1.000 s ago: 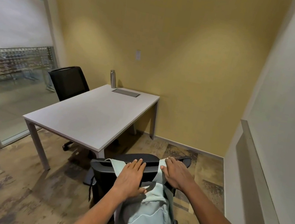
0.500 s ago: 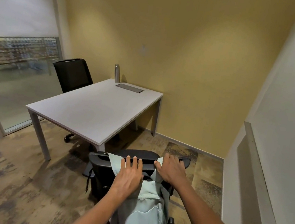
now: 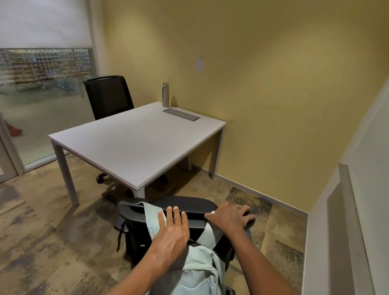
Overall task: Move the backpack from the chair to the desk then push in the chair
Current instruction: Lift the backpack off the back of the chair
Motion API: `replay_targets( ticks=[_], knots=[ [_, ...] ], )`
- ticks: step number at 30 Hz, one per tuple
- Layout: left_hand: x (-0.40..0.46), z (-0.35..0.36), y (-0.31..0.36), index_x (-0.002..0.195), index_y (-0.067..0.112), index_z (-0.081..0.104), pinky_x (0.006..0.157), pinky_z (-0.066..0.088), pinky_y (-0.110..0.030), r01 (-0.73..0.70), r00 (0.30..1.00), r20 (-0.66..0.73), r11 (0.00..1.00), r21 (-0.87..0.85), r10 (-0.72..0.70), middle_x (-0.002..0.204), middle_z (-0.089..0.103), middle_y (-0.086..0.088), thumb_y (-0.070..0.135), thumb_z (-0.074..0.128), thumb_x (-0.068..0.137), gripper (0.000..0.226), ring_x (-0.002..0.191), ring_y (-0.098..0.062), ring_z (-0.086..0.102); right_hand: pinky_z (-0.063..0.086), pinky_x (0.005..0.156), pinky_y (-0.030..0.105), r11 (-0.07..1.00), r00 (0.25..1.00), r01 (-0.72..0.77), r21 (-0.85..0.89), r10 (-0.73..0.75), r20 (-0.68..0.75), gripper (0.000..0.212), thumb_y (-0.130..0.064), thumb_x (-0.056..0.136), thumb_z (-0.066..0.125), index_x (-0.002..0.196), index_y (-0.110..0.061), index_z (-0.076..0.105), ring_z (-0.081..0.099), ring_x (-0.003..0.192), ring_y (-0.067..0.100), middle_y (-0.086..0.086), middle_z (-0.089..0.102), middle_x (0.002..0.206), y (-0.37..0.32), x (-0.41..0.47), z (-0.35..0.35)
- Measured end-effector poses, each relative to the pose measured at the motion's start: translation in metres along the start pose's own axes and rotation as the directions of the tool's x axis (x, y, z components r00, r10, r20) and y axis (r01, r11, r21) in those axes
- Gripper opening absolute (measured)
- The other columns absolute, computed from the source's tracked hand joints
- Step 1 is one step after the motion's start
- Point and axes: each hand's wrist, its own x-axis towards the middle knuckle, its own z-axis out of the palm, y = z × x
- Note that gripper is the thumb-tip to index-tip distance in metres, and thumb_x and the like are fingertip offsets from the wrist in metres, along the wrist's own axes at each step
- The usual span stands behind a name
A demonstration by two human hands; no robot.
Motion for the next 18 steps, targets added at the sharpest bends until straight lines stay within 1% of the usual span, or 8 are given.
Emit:
replay_targets(
  ticks=[2,4,6,8,10,13,15,18],
  knots=[
    [0.000,0.000,-0.003,0.151,-0.012,0.008,0.115,0.020,-0.070,-0.031,0.999,0.008,0.999,-0.009,0.031,0.156,0.014,-0.043,-0.002,0.017,0.102,0.051,0.145,-0.058,0.014,0.007,0.111,0.074,0.999,0.998,-0.041,0.030,0.040,0.040,0.081,-0.054,0.081,0.060,0.145,-0.008,0.041,0.009,0.145,0.057,0.035,0.023,0.157,0.000,0.005,-0.003],
    [0.001,-0.002,-0.007,0.152,-0.011,0.007,0.115,0.020,-0.070,-0.052,0.998,0.023,0.999,-0.013,0.052,0.157,0.014,-0.040,-0.003,0.017,0.101,0.052,0.146,-0.057,0.014,0.014,0.113,0.072,0.997,0.998,-0.065,0.033,0.064,0.017,0.082,-0.045,0.085,0.056,0.150,-0.001,0.033,0.013,0.144,0.059,0.038,0.013,0.158,0.000,0.009,-0.008],
    [0.005,-0.006,-0.010,0.153,-0.010,0.009,0.114,0.021,-0.070,-0.056,0.997,0.057,0.998,-0.016,0.057,0.157,0.017,-0.038,-0.004,0.019,0.101,0.053,0.146,-0.055,0.016,0.022,0.113,0.067,0.995,0.995,-0.098,0.032,0.099,-0.021,0.076,-0.038,0.088,0.052,0.149,0.003,0.034,0.020,0.141,0.058,0.038,0.011,0.158,0.004,0.010,-0.013],
    [0.009,-0.009,-0.010,0.153,-0.008,0.011,0.114,0.022,-0.070,-0.048,0.994,0.098,0.998,-0.029,0.050,0.157,0.020,-0.036,-0.005,0.021,0.100,0.054,0.146,-0.054,0.018,0.029,0.112,0.061,0.992,0.992,-0.122,0.036,0.124,-0.037,0.067,-0.034,0.091,0.049,0.144,0.005,0.042,0.030,0.136,0.055,0.039,0.020,0.155,0.010,0.009,-0.018],
    [0.013,-0.012,-0.010,0.153,-0.007,0.016,0.112,0.025,-0.070,-0.029,0.992,0.123,0.998,-0.049,0.035,0.155,0.027,-0.035,-0.007,0.023,0.099,0.054,0.145,-0.053,0.022,0.038,0.107,0.055,0.992,0.992,-0.106,0.063,0.110,-0.063,0.055,-0.029,0.092,0.048,0.135,0.004,0.053,0.041,0.128,0.051,0.038,0.038,0.146,0.014,0.008,-0.021],
    [0.018,-0.015,-0.011,0.145,-0.005,0.033,0.106,0.033,-0.068,-0.012,0.991,0.130,0.996,-0.094,0.024,0.138,0.046,-0.031,-0.008,0.031,0.096,0.049,0.134,-0.051,0.039,0.052,0.090,0.041,0.975,0.984,-0.071,0.213,0.103,-0.144,0.037,-0.016,0.093,0.045,0.115,0.005,0.066,0.060,0.108,0.039,0.028,0.063,0.123,0.026,0.009,-0.025],
    [0.020,-0.018,-0.013,0.128,0.000,0.049,0.104,0.036,-0.066,0.010,0.990,0.143,0.986,-0.167,0.014,0.123,0.056,-0.024,-0.009,0.036,0.091,0.040,0.124,-0.046,0.047,0.051,0.072,0.035,0.941,0.977,-0.073,0.329,0.135,-0.167,0.031,-0.012,0.096,0.044,0.100,0.005,0.070,0.063,0.090,0.032,0.022,0.070,0.108,0.041,0.013,-0.029],
    [0.022,-0.022,-0.015,0.107,0.005,0.056,0.101,0.037,-0.065,0.038,0.991,0.133,0.964,-0.264,-0.003,0.110,0.060,-0.020,-0.012,0.038,0.086,0.032,0.111,-0.042,0.054,0.043,0.069,0.032,0.847,0.971,-0.140,0.512,0.218,-0.095,0.025,-0.015,0.097,0.048,0.086,-0.001,0.066,0.063,0.088,0.033,0.021,0.069,0.106,0.067,0.018,-0.029]
  ],
)
